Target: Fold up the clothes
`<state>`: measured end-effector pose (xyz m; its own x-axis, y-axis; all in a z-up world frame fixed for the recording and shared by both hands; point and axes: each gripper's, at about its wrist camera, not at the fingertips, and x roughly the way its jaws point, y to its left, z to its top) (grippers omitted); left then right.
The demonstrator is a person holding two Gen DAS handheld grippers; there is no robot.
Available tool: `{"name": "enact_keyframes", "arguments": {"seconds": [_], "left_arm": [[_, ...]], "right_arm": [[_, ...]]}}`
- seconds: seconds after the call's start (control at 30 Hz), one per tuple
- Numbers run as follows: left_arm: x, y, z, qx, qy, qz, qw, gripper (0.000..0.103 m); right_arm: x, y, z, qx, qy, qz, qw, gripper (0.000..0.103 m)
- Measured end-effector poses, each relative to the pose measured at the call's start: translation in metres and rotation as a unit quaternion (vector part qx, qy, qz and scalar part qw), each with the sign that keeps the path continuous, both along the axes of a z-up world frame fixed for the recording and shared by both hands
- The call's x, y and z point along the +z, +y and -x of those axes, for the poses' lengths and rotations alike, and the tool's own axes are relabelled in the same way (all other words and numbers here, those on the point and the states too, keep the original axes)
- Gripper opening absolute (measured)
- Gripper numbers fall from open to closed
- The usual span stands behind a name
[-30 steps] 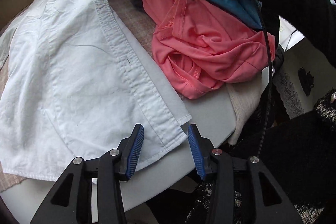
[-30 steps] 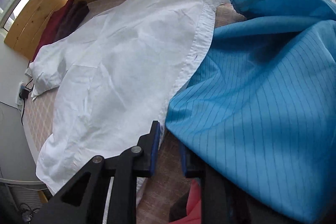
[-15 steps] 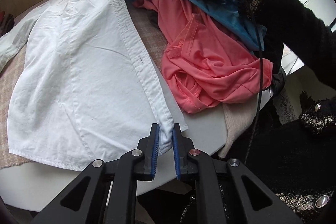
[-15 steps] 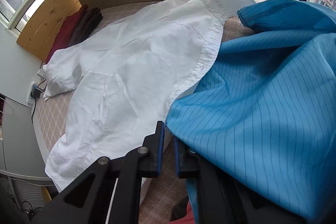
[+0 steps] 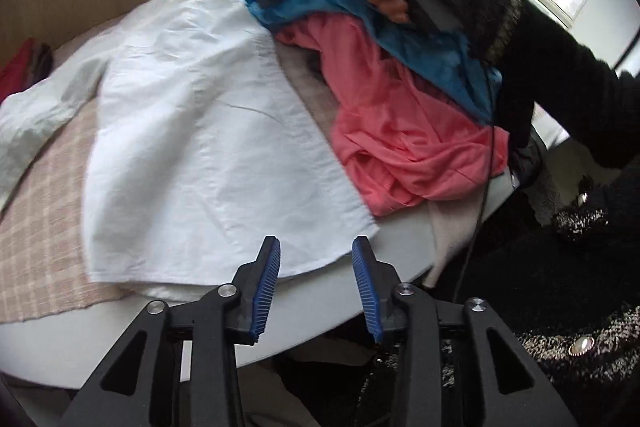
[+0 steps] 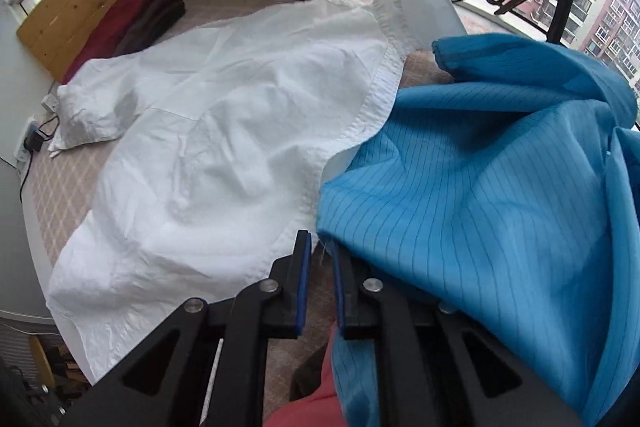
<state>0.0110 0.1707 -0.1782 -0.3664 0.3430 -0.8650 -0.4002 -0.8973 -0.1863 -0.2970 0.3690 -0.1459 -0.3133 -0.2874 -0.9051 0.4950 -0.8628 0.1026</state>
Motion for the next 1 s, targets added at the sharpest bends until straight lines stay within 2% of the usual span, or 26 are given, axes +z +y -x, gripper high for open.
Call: {"name": "enact_keyframes", "arguments": {"seconds": [0.1,0.17,0.3,0.4,0.47,0.53,0.63,0.77,0.83,0.93,1.0], "left_arm": [[-0.018,-0.052,0.008,0.096,-0.006,0.003,0.9954,0.037],[-0.024,-0.07,0.014,0.134,-0.014,-0.006,0.9909,0.036],[-0.035,-0.075,0.014,0.137,-0.012,-0.017,0.9903,0.036],[-0.048,-0.068,0.018,0.128,-0.023,0.004,0.9915,0.036],[-0.058,-0.073,0.021,0.137,-0.038,0.008,0.9898,0.036],[-0.068,-0.078,0.023,0.148,-0.053,0.011,0.9875,0.036],[-0.069,-0.089,0.021,0.158,-0.062,-0.006,0.9854,0.035],[-0.045,-0.094,0.016,0.151,-0.027,-0.036,0.9876,0.035],[-0.045,-0.093,0.023,0.142,-0.022,-0.047,0.9885,0.037],[-0.067,-0.09,0.039,0.138,-0.05,-0.025,0.9889,0.037],[-0.073,-0.095,0.038,0.144,-0.063,-0.01,0.9875,0.033]], "right_arm": [[0.02,-0.014,-0.017,0.043,0.013,0.045,0.998,0.011],[0.022,-0.041,-0.021,0.078,0.014,0.06,0.995,0.011],[0.01,-0.1,-0.006,0.118,-0.021,0.075,0.99,0.011],[-0.01,-0.149,0.003,0.158,-0.045,0.038,0.986,0.011],[-0.03,-0.18,0.011,0.184,-0.049,0.011,0.982,0.01],[-0.047,-0.201,0.021,0.186,-0.04,0.003,0.982,0.01],[-0.048,-0.208,0.031,0.164,-0.026,0.027,0.986,0.007],[-0.027,-0.192,0.015,0.169,-0.02,0.06,0.984,0.011],[-0.015,-0.182,0.004,0.178,-0.02,0.076,0.981,0.011],[-0.017,-0.18,-0.024,0.212,-0.034,0.077,0.974,0.011],[-0.027,-0.181,-0.038,0.222,-0.036,0.056,0.973,0.011]]}}
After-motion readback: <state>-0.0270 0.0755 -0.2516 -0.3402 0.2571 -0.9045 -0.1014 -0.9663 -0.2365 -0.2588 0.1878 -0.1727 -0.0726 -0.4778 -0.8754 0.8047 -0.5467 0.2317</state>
